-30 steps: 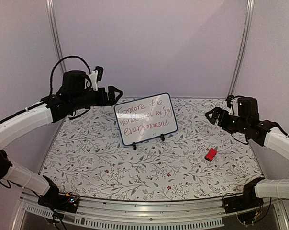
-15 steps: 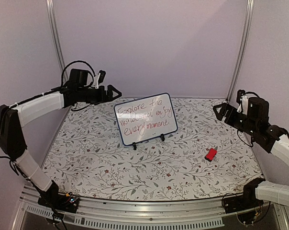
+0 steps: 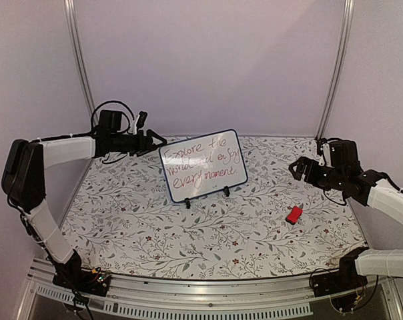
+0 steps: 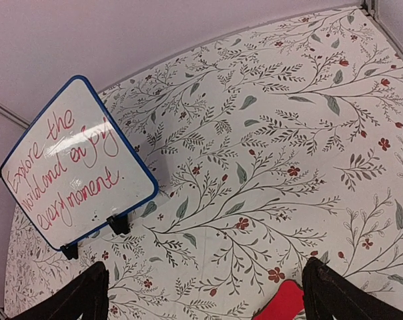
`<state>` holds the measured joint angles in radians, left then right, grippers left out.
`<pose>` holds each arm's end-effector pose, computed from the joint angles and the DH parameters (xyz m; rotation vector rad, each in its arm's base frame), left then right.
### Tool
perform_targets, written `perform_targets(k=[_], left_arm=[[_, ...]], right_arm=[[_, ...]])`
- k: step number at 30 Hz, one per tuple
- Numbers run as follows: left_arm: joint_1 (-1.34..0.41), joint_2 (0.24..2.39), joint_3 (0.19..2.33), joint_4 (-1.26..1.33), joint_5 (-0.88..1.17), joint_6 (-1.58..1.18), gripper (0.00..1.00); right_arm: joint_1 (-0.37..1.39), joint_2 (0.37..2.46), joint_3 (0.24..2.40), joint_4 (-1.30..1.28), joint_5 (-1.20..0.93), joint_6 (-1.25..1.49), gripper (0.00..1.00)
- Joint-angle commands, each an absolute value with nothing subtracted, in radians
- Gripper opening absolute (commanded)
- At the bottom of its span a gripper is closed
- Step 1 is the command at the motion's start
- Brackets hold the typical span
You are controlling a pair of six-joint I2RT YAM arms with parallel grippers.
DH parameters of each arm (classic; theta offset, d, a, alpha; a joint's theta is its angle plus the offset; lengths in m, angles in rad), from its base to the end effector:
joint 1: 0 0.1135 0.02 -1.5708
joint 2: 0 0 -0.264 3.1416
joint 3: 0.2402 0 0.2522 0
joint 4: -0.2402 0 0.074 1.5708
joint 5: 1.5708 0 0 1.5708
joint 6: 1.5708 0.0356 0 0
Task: Erase the whiteboard
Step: Move the whiteboard to the center of the board.
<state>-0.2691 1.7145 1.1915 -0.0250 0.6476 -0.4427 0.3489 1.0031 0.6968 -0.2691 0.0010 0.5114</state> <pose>0.3677 -0.1237 0.2511 0.2174 2.1808 -1.0987 0.2083 0.0757 0.2598 0.1782 2.1810 0.4948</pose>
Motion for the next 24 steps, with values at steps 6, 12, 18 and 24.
perform_targets(k=[6, 12, 18, 24], left_arm=[[-0.231, 1.773, 1.181, 0.078, 0.709, -0.468, 0.60], [-0.218, 1.805, 1.205, 0.092, 0.724, -0.475, 0.46], [-0.215, 1.837, 1.217, 0.104, 0.759, -0.480, 0.40], [-0.214, 1.845, 1.217, 0.112, 0.764, -0.478, 0.27]], right_arm=[[0.370, 1.047, 0.713, -0.234, -0.060, 0.505, 0.99], [0.373, 1.060, 0.713, -0.228, -0.067, 0.502, 0.99], [0.379, 1.068, 0.716, -0.221, -0.068, 0.502, 0.99], [0.379, 1.077, 0.716, -0.222, -0.067, 0.502, 0.99]])
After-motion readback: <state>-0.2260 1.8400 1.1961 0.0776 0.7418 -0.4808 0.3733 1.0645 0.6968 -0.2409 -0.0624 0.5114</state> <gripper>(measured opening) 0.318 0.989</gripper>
